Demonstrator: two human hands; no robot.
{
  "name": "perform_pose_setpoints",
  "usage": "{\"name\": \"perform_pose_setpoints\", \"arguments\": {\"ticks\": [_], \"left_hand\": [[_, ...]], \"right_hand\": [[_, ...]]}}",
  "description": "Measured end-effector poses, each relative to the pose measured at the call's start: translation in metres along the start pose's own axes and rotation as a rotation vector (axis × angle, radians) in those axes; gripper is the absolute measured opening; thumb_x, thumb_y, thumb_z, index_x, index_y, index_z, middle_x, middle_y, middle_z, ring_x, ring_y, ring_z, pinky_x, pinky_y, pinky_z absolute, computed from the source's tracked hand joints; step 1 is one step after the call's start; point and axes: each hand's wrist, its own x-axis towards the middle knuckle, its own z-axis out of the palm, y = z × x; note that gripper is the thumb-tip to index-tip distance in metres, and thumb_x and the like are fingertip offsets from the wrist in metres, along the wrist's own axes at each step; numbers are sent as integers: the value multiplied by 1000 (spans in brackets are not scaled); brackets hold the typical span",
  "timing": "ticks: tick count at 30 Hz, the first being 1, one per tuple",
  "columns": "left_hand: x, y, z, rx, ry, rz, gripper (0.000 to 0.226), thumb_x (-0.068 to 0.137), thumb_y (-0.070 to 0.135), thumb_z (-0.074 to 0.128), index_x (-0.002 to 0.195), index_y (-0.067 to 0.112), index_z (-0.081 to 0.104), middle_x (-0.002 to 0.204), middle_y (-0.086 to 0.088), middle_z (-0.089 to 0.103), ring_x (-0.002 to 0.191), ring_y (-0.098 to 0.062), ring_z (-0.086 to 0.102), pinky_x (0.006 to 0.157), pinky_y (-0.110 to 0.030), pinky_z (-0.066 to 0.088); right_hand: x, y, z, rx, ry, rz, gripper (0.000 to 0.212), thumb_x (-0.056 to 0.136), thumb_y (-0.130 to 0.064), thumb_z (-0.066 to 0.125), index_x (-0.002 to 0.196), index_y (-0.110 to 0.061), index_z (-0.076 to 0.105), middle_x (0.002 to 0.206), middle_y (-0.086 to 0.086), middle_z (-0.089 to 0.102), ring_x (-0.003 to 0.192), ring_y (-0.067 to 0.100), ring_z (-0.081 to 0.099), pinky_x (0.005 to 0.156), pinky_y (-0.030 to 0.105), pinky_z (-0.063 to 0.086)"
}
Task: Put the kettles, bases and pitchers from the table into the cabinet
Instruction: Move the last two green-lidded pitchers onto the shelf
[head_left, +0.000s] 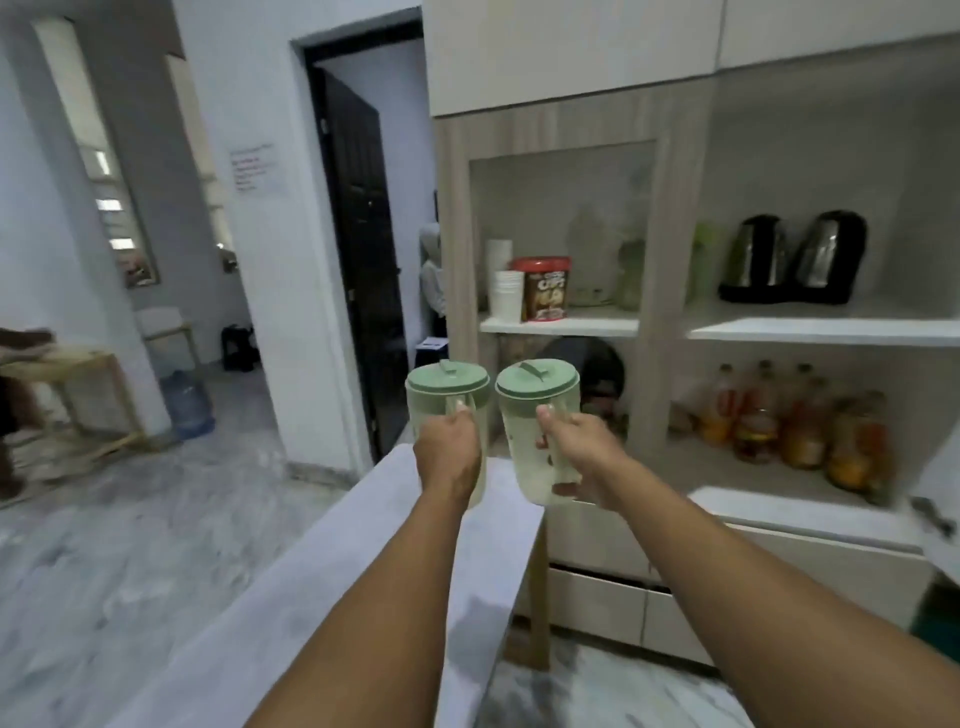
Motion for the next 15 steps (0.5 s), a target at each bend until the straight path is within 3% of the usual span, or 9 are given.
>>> {"name": "perform_pose_setpoints", "arguments": {"ticks": [3, 6, 9, 13, 15], "left_hand": [[-21, 42, 56, -63, -105, 85, 51, 94, 44, 45, 111, 2, 69, 114, -17, 69, 104, -35, 64, 91, -39, 51], [-36, 76, 130, -104, -264, 168, 66, 83, 57, 42, 107, 1, 69, 111, -17, 71, 100, -36, 67, 92, -46, 54], [-55, 112, 203, -112, -344, 234, 59, 90, 51, 44, 105, 0, 70, 109, -17, 71, 99, -35, 66, 90, -41, 54], [-71, 154, 303, -176, -458, 274, 43, 100, 38, 43, 92, 4, 67, 81, -5, 64, 75, -20, 60, 61, -27, 46], [-71, 173, 356, -195, -487, 281, 39, 101, 36, 42, 91, 6, 65, 76, -2, 59, 70, -16, 56, 56, -25, 42]], "right_hand": [[-4, -23, -72, 38, 144, -2, 35, 101, -45, 44, 111, -15, 60, 106, 5, 66, 105, 30, 58, 93, 54, 52], [-3, -39, -153, 118, 302, -32, 30, 103, -42, 40, 101, -19, 58, 110, 5, 65, 111, 30, 56, 96, 56, 49], [6, -48, -231, 157, 402, -68, 32, 104, -40, 38, 116, -16, 55, 112, 5, 63, 117, 30, 54, 100, 59, 46], [38, -57, -332, 147, 510, -100, 38, 104, -39, 41, 127, -12, 54, 104, 4, 64, 115, 30, 55, 99, 61, 47], [59, -62, -380, 136, 541, -99, 38, 103, -38, 43, 126, -10, 56, 106, 5, 65, 116, 31, 56, 98, 61, 48]]}}
